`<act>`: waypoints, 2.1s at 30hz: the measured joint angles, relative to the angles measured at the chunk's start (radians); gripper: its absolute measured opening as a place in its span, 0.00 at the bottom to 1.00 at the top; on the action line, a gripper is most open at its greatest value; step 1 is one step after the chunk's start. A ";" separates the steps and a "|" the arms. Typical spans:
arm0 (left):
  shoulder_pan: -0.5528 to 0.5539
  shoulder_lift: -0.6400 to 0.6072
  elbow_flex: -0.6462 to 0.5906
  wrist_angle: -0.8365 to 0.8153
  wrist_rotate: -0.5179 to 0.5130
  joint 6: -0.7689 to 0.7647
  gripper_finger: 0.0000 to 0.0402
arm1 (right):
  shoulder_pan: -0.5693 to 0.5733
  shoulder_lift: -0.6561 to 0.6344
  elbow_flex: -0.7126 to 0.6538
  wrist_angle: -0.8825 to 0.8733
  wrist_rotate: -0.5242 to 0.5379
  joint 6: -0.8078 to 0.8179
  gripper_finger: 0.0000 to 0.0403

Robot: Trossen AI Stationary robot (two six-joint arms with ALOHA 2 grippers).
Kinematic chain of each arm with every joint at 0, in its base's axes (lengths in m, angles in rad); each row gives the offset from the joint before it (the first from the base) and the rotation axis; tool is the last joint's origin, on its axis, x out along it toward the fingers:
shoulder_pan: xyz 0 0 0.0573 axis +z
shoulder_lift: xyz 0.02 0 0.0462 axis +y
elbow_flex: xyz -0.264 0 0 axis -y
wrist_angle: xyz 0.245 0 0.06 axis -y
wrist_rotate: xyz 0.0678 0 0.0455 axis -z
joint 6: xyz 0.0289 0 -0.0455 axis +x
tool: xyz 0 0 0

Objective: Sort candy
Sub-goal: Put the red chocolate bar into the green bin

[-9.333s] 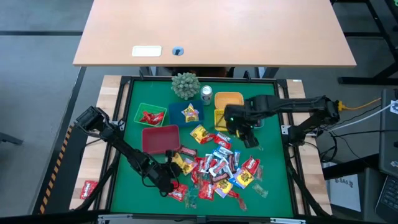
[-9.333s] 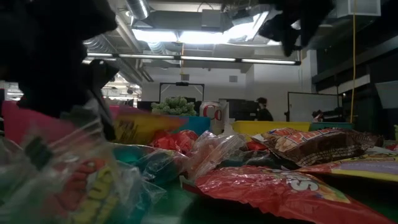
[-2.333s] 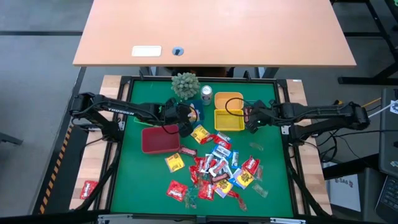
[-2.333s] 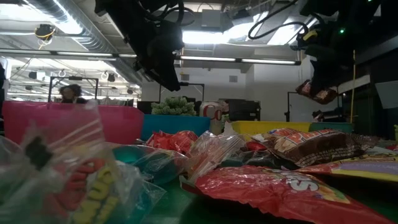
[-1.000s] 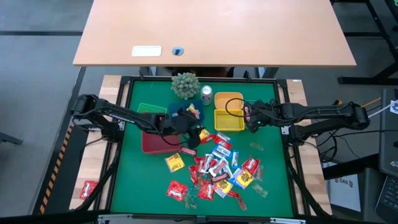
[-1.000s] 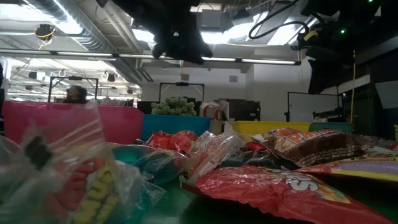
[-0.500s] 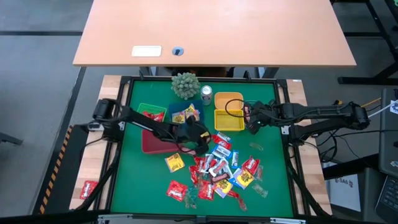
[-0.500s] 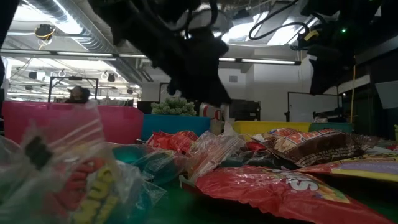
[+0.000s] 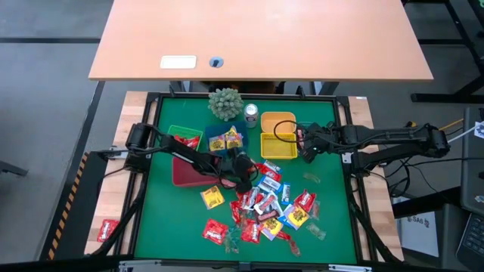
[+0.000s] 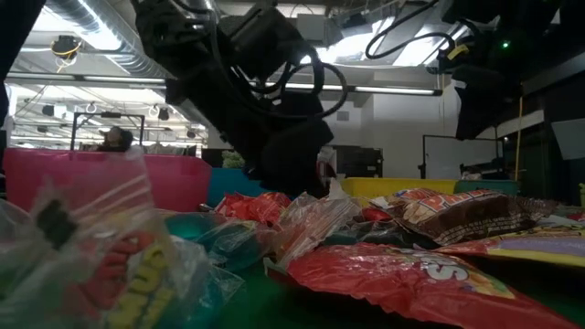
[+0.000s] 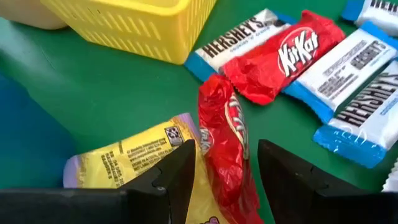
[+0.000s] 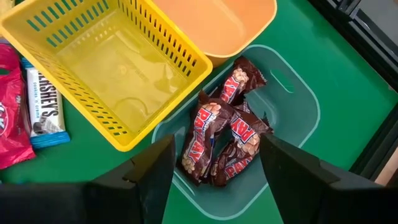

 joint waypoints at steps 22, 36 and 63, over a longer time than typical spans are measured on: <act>-0.004 -0.003 0.002 -0.005 0.008 -0.004 0.03 | 0.000 0.000 0.000 -0.001 -0.030 0.000 0.58; 0.009 -0.260 0.014 -0.158 0.021 0.003 0.05 | 0.000 -0.001 0.113 -0.033 -0.139 -0.105 0.58; 0.078 -0.764 0.014 -1.368 -0.123 -0.369 0.05 | 0.000 -0.001 0.128 0.069 -0.329 -0.281 0.58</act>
